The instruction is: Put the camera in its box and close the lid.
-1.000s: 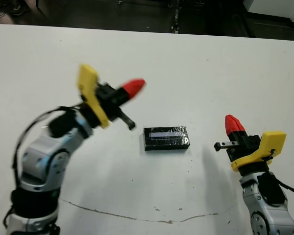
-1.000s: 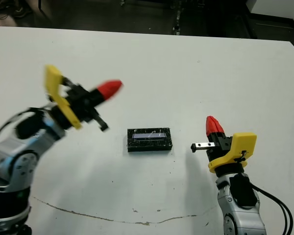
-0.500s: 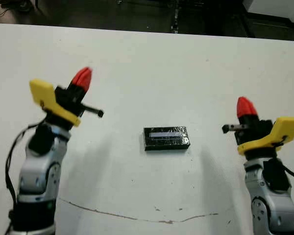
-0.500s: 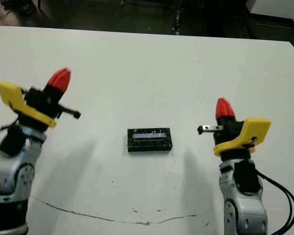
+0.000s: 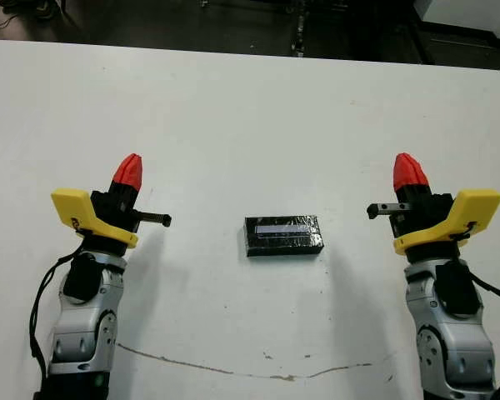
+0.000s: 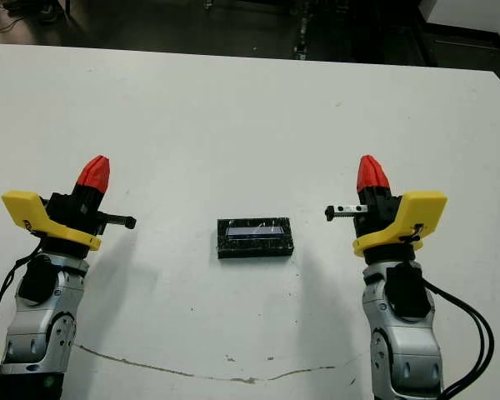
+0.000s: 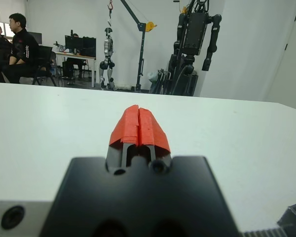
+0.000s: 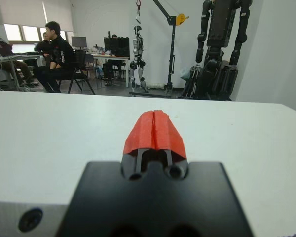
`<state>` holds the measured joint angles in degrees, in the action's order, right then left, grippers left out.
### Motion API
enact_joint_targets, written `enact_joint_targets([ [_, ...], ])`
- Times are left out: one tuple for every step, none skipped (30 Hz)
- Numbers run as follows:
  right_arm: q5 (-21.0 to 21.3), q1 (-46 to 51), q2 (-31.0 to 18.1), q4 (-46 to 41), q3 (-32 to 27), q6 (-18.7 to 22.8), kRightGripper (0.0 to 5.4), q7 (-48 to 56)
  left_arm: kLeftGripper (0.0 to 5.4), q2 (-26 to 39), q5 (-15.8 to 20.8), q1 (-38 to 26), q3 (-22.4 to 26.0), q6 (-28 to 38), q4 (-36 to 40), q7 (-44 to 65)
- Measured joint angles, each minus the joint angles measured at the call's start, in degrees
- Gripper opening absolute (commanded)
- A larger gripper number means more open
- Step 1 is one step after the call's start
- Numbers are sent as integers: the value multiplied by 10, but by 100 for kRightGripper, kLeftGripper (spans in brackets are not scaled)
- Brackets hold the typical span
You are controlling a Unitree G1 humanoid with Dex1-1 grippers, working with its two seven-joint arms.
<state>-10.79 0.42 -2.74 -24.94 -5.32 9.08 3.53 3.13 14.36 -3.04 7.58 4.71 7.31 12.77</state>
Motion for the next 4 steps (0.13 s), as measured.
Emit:
enact_joint_targets([
  [0,1,0,2,0,0,0,1,1,0,-2,0,-1,1,-1,0],
  [0,1,0,4,0,-2,0,3,1,0,-3,0,-1,2,-2,0],
  [0,2,0,8,0,-4,0,5,1,0,-4,0,-2,3,-2,0],
  [2,4,0,11,1,-4,0,6,1,0,-5,0,-2,4,-2,0],
])
